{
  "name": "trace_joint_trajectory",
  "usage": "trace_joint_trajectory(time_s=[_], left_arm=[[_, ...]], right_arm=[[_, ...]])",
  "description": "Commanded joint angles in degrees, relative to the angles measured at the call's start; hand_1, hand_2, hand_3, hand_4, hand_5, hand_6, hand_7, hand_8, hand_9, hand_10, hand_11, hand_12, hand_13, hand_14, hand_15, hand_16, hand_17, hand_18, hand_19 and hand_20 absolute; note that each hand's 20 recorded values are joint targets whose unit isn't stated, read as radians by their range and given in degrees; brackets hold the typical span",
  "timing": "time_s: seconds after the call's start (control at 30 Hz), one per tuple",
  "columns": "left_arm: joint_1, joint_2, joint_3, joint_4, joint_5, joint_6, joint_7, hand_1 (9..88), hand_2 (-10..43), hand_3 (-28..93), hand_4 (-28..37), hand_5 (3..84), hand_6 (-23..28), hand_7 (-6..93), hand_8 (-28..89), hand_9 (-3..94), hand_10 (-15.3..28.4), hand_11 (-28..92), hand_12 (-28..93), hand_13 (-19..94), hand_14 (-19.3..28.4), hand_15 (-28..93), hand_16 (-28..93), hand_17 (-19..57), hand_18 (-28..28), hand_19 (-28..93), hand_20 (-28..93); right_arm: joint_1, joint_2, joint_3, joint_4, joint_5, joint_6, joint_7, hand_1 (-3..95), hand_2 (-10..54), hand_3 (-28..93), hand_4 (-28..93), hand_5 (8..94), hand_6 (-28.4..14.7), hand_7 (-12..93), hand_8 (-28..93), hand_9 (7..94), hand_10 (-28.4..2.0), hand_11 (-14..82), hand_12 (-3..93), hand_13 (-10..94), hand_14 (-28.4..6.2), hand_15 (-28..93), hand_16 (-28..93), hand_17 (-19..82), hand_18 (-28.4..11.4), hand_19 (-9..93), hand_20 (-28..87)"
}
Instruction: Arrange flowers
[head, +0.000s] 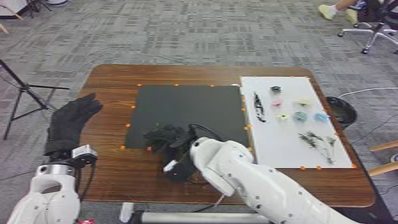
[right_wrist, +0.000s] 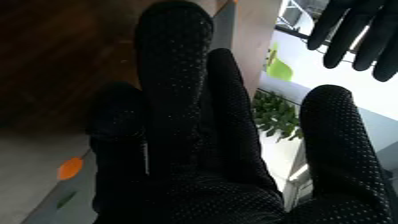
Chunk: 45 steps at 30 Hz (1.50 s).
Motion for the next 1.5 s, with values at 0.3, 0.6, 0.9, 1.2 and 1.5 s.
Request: trace_joint_trajectory(time_s=[0.3,0.6,0.9,1.2,1.5], left_arm=[[-0.7,-0.54,0.46,0.51,-0.18,-0.74,0.46,21.8,4.0,71,-28.3,50.8,3.9,13.0,-7,49.3,15.1,20,12,38,19.0,24,0,6.7,13.0,12,21],[1.4,0.47,-3.33,0.84,-0.17,1.37,1.06,21.8,4.1,71,-28.3,50.8,3.9,13.1,-7,49.3,15.2,20,12,38,19.0,24,0,7.0,12.9,11,21],[4.0,0.42,-6.78,0.08,0.04,3.32,0.76,21.5,4.4,71,-28.3,51.1,3.8,13.4,-7,49.9,15.3,21,12,39,18.9,24,0,8.0,12.4,10,20],[5.4,0.22,-7.33,-1.55,0.33,2.91,0.48,21.2,4.4,71,-28.3,51.2,3.8,13.4,-7,49.9,15.3,21,12,39,19.0,25,0,8.0,12.4,10,20],[5.8,0.01,-6.81,-1.85,1.55,1.87,-0.13,21.2,4.4,71,-28.3,51.2,3.8,13.4,-7,49.9,15.3,21,12,39,18.9,25,0,7.9,12.5,11,20]], right_arm=[[1.5,-1.4,0.5,1.3,-1.3,1.0,-1.2,24.5,12.8,53,-8,60.2,-6.2,6,-6,59.8,-15.0,7.5,9.6,87,-8.0,43,31,48,-19.2,88,44],[-4.1,5.2,5.3,-10.0,7.6,-0.9,-2.9,24.4,12.8,54,-8,60.1,-6.1,7,-6,59.8,-15.1,7.6,9.7,86,-8.1,43,31,48,-19.1,87,44],[-19.6,17.3,26.8,-24.2,-7.5,-0.1,-9.2,29.0,4.1,58,-8,61.0,-5.7,9,-5,62.4,-17.0,8.7,12.3,79,-10.5,43,31,42,-20.7,83,45],[-39.9,22.5,53.2,-27.3,-33.0,4.7,-7.0,31.3,-8.5,61,-9,64.7,-5.1,13,-4,71.5,-17.0,18.5,21.0,75,-11.3,46,30,39,-21.2,78,50],[-49.3,22.9,59.2,-21.2,-52.2,14.7,-3.0,41.6,-9.5,60,-12,70.0,-2.5,22,8,78.7,-12.5,37.4,28.7,86,-5.2,53,34,49,-18.8,90,49]])
